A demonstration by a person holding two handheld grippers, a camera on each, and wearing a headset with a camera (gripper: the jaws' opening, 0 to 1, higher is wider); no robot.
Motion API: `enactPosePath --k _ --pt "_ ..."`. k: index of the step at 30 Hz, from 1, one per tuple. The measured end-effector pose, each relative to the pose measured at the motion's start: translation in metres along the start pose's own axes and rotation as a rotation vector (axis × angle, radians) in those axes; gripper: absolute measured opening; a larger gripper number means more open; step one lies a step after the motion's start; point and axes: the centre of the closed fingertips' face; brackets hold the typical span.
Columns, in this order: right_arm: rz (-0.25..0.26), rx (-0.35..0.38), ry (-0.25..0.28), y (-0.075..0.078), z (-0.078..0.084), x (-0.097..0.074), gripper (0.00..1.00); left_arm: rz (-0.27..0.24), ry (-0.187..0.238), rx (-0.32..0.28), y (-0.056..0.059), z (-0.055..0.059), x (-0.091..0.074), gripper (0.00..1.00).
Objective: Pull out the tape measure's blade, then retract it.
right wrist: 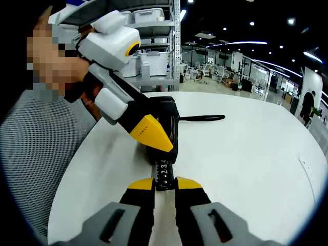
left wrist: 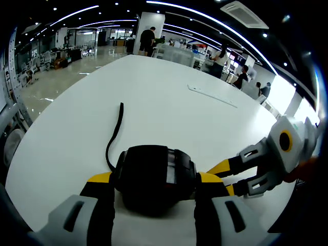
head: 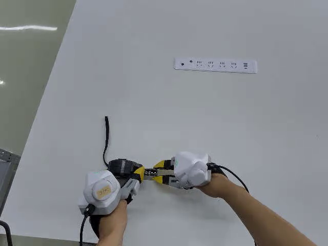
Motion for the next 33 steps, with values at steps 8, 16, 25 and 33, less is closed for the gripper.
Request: enactPosePath --k 8,16,25,33 --pt "-0.008 -0.002 0.004 -0.001 -0.004 0.008 0.13 0.003 0.001 -0.003 0.0 0.001 0.0 0.6" --pt "-0.019 -0.001 0.011 -0.003 -0.007 0.02 0.13 0.007 -0.002 -0.001 0.0 0.001 0.0 0.6" --pt "-0.021 0.004 0.022 -0.002 -0.006 0.026 0.13 0.007 -0.003 -0.004 0.001 0.001 0.0 0.6" --pt "-0.006 0.024 0.026 -0.003 -0.003 0.028 0.13 0.008 -0.005 0.012 0.002 0.002 0.0 0.61"
Point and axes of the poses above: the centre of the closed fingertips' face, and the gripper's own axes: x roughly forward along the fingers, y roughly to its right, z roughly out of its underside, and after that the axes turned 11 degrees about x, right-handed
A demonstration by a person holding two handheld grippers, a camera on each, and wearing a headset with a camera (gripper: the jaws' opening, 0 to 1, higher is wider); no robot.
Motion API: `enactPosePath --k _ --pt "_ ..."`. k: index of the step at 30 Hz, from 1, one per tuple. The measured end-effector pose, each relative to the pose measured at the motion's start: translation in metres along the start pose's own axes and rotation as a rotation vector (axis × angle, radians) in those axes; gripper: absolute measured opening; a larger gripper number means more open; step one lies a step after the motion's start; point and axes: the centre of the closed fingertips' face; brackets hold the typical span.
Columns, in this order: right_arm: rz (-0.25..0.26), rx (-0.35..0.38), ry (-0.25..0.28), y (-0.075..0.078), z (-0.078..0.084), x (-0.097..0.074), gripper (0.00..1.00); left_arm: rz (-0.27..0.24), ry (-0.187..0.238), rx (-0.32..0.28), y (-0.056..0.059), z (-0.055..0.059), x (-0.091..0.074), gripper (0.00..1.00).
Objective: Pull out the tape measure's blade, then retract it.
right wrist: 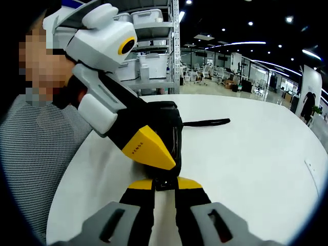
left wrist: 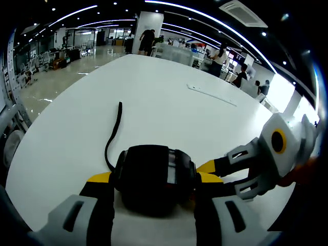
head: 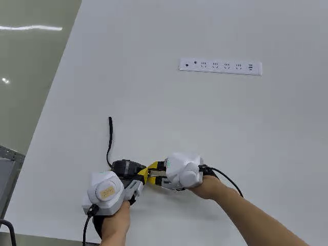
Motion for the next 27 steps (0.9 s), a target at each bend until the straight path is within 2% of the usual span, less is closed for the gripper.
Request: enactPosePath --k 8,15,27 --pt "0.004 0.016 0.009 -0.0036 -0.0055 -0.005 0.14 0.008 -0.003 0.009 -0.0003 0.0008 0.0001 0.61" --pt "0.006 0.017 0.016 -0.0009 -0.0014 0.0001 0.14 0.017 -0.004 0.007 -0.0003 0.0005 0.0005 0.62" --pt "0.012 0.011 -0.001 -0.002 -0.0027 0.0006 0.15 0.018 -0.013 0.022 0.0001 0.001 -0.0003 0.63"
Point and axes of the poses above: the centre of the closed fingertips' face, and the gripper's own axes: x roughly forward along the fingers, y roughly to its right, z roughly out of its underside, and after that the axes turned 11 degrees about x, right-handed
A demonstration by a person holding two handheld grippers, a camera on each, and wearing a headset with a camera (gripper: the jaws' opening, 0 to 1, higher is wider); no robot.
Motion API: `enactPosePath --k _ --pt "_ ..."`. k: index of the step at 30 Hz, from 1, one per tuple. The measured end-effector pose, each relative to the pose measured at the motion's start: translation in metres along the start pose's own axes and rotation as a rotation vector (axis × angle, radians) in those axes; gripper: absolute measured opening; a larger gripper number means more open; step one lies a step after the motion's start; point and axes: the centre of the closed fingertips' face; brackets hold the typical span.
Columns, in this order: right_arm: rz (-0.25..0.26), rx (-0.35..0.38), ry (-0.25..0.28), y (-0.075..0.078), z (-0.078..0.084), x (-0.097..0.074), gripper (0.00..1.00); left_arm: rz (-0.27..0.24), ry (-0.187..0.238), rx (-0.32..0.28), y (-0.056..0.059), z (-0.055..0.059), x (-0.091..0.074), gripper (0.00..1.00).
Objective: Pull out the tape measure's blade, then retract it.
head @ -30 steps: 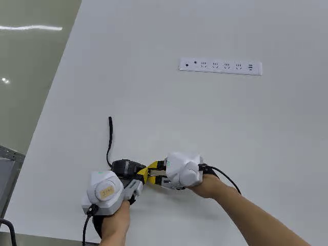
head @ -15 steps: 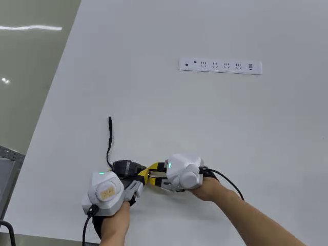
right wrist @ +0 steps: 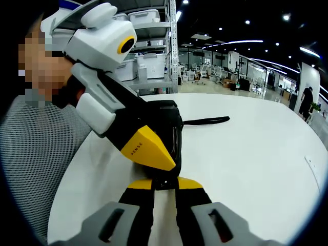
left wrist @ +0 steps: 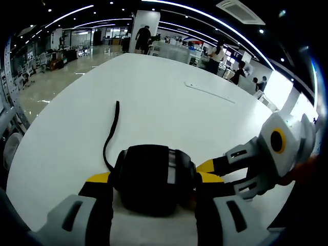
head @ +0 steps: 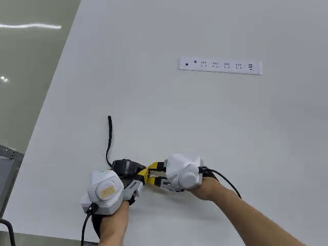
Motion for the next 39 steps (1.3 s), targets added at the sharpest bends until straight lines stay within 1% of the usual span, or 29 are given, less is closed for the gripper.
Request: enactPosePath --k 4,5,6,8,9,11,13,15,19,20,23,25,28,31,32,33,34,35,37,39 --pt "0.008 -0.006 -0.008 -0.001 0.0 -0.002 0.15 0.004 -0.014 0.024 0.0 0.0 0.0 0.63" --pt "0.01 -0.003 -0.01 -0.001 -0.001 -0.002 0.15 0.003 -0.018 0.041 0.001 -0.001 0.0 0.64" --pt "0.014 -0.005 -0.013 -0.002 -0.003 -0.004 0.15 0.0 -0.022 0.071 0.001 -0.002 0.0 0.64" --pt "0.021 -0.011 -0.015 -0.001 -0.004 -0.005 0.16 -0.007 -0.013 0.088 0.002 -0.006 -0.001 0.64" --pt "0.024 -0.008 -0.016 -0.001 -0.004 -0.005 0.17 -0.008 -0.016 0.101 0.002 -0.007 -0.001 0.64" --pt "0.028 0.0 -0.016 -0.002 -0.004 -0.007 0.21 -0.007 -0.015 0.107 0.001 -0.007 0.0 0.63" --pt "0.024 -0.001 -0.019 -0.002 -0.001 -0.005 0.2 -0.002 -0.012 0.103 0.0 -0.009 -0.001 0.63" --pt "0.03 -0.003 -0.024 0.0 0.002 -0.003 0.21 0.004 -0.006 0.111 0.0 -0.01 -0.002 0.63" --pt "0.035 0.003 -0.023 0.001 0.003 -0.003 0.22 0.019 0.001 0.135 0.003 -0.014 -0.005 0.64" --pt "0.038 0.006 -0.019 0.0 0.001 -0.006 0.22 0.025 0.001 0.134 0.004 -0.014 -0.006 0.65" --pt "0.047 0.012 -0.018 0.0 0.001 -0.009 0.24 0.039 0.0 0.134 0.005 -0.013 -0.007 0.67" --pt "0.051 0.011 -0.019 0.0 0.001 -0.008 0.24 0.045 -0.003 0.137 0.005 -0.012 -0.008 0.69" --pt "0.054 0.023 -0.018 -0.001 0.003 -0.011 0.27 0.057 -0.006 0.152 0.005 -0.011 -0.011 0.71" --pt "0.065 0.03 -0.015 0.0 0.003 -0.013 0.28 0.083 -0.013 0.167 0.006 -0.009 -0.013 0.73" --pt "0.07 0.039 -0.011 0.0 0.003 -0.015 0.29 0.098 -0.009 0.175 0.007 -0.01 -0.014 0.73" --pt "0.072 0.045 -0.006 0.0 0.002 -0.017 0.3 0.101 -0.007 0.174 0.006 -0.012 -0.018 0.72" --pt "0.073 0.046 -0.003 -0.001 0.002 -0.018 0.31 0.111 -0.003 0.172 0.007 -0.014 -0.019 0.7" --pt "0.078 0.045 -0.001 -0.001 0.002 -0.02 0.31 0.12 0.002 0.178 0.007 -0.014 -0.019 0.71" --pt "0.087 0.048 0.0 -0.005 0.0 -0.026 0.32 0.131 -0.004 0.245 0.006 -0.016 -0.022 0.72" --pt "0.094 0.058 0.002 -0.004 -0.001 -0.03 0.35 0.156 0.0 0.278 0.007 -0.018 -0.024 0.73"
Point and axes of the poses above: the centre of the closed fingertips' face, and the gripper's own axes: x roughly forward along the fingers, y roughly to its right, z roughly out of its underside, and after that the axes turned 11 degrees about x, right-handed
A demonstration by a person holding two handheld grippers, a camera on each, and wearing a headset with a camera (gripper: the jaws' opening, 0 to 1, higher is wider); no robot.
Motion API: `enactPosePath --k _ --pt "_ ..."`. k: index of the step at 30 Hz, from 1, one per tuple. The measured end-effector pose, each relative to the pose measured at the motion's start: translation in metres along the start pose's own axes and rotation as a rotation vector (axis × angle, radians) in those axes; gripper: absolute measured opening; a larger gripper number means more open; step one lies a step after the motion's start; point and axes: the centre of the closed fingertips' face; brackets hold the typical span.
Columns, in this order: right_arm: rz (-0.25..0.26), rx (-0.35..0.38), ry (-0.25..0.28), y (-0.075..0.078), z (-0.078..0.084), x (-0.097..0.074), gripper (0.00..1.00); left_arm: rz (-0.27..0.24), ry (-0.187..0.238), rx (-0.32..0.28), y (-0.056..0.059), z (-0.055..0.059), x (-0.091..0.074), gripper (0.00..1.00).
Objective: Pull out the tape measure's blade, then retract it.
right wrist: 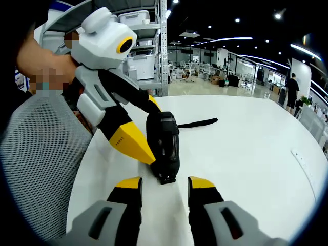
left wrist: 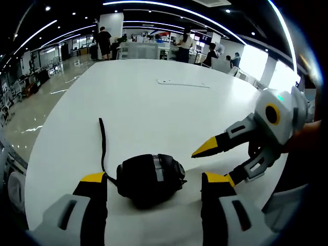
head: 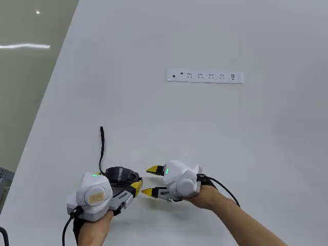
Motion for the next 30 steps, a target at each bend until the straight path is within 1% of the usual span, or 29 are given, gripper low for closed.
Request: enactPosePath --k 1,3,4,7,9,12,15,18,19,21,23,24,26,30 --pt "0.006 0.007 0.0 -0.002 -0.003 -0.008 0.36 0.008 0.0 0.026 0.0 -0.002 -0.002 0.75" --pt "0.015 0.021 0.002 -0.002 -0.003 -0.013 0.39 0.021 -0.002 0.059 -0.001 -0.003 -0.004 0.78" --pt "0.021 0.043 0.0 -0.003 -0.002 -0.015 0.41 0.044 0.005 0.089 0.001 -0.005 -0.005 0.8" --pt "0.033 0.065 0.0 -0.004 0.0 -0.021 0.44 0.102 0.003 0.143 0.008 -0.004 -0.009 0.83" --pt "0.051 0.069 0.0 -0.004 0.003 -0.024 0.46 0.141 -0.001 0.169 0.013 -0.003 -0.011 0.83" --pt "0.07 0.103 0.004 -0.005 0.003 -0.032 0.5 0.165 0.001 0.194 0.016 -0.002 -0.014 0.86" --pt "0.091 0.111 0.011 -0.006 0.005 -0.041 0.52 0.194 -0.002 0.231 0.019 0.0 -0.018 0.89" --pt "0.112 0.138 0.019 -0.007 0.005 -0.051 0.56 0.224 -0.001 0.247 0.022 0.003 -0.022 0.9" --pt "0.121 0.145 0.026 -0.008 0.005 -0.057 0.56 0.233 0.001 0.25 0.022 0.004 -0.024 0.91" --pt "0.129 0.167 0.034 -0.01 0.005 -0.063 0.59 0.243 0.002 0.255 0.021 0.006 -0.027 0.92" --pt "0.142 0.191 0.035 -0.011 0.006 -0.069 0.63 0.244 -0.004 0.285 0.02 0.009 -0.031 0.93" --pt "0.15 0.193 0.037 -0.011 0.006 -0.074 0.65 0.235 -0.012 0.303 0.016 0.011 -0.033 0.93" --pt "0.167 0.188 0.044 -0.012 0.006 -0.08 0.64 0.232 -0.017 0.309 0.013 0.013 -0.036 0.94" --pt "0.195 0.221 0.058 -0.014 0.005 -0.096 0.69 0.246 0.0 0.311 0.011 0.011 -0.045 0.96"
Point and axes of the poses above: the centre of the closed fingertips' face, and the gripper's own axes: x roughly forward along the fingers, y roughly to its right, z roughly out of its underside, and after that the axes turned 11 degrees about x, right-handed
